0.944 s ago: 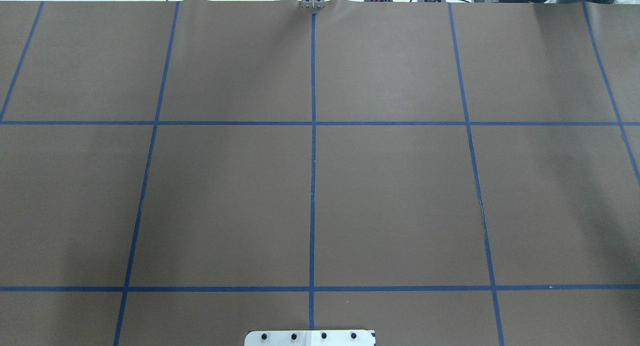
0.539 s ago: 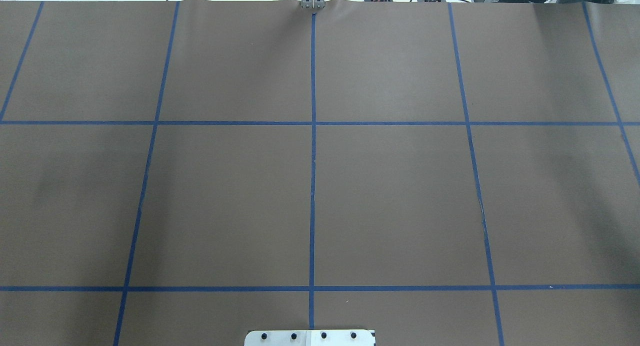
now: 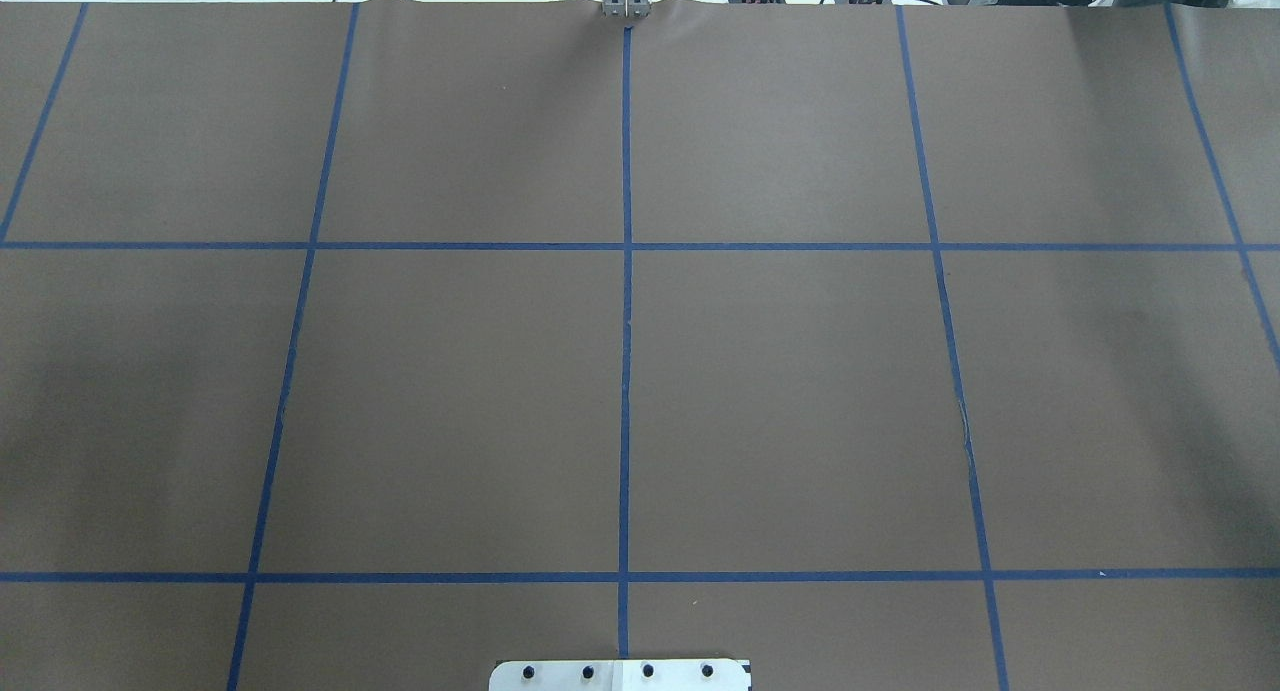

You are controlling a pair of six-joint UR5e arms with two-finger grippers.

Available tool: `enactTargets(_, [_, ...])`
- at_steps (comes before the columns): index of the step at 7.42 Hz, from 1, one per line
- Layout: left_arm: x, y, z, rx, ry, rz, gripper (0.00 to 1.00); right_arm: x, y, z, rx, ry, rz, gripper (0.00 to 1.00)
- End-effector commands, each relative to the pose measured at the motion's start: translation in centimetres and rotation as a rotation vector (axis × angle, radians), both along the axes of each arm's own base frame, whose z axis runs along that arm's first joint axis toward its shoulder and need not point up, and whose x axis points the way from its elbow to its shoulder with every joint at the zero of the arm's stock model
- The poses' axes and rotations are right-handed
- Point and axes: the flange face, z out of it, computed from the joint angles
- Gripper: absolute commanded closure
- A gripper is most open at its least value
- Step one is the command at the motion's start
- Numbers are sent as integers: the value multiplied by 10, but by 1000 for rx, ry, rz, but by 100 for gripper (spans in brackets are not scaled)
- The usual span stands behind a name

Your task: Place and press bell with both arms

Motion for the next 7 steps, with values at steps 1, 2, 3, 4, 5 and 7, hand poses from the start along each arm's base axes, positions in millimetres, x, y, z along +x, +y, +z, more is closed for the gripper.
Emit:
enactTargets(1, [-5, 30, 40, -78, -36, 32, 0, -1, -1, -3, 8, 0, -3, 0])
enactTargets(2, [-3, 42, 58, -114, -51, 64, 0, -1, -1, -5, 14, -1, -2, 0])
enactTargets(3, [-3, 46, 64, -125, -56, 77, 0, -1, -2, -7, 35, -3, -2, 0])
enactTargets(4, [3, 53, 74, -119, -57, 149, 0, -1, -2, -8, 38, -4, -2, 0])
enactTargets(5, [0, 62, 88, -133, -63, 172, 0, -1, -2, -10, 44, -6, -3, 0])
enactTargets(7, [-4, 74, 101, -173, -70, 130, 0, -2, -3, -14, 98, -11, -5, 0])
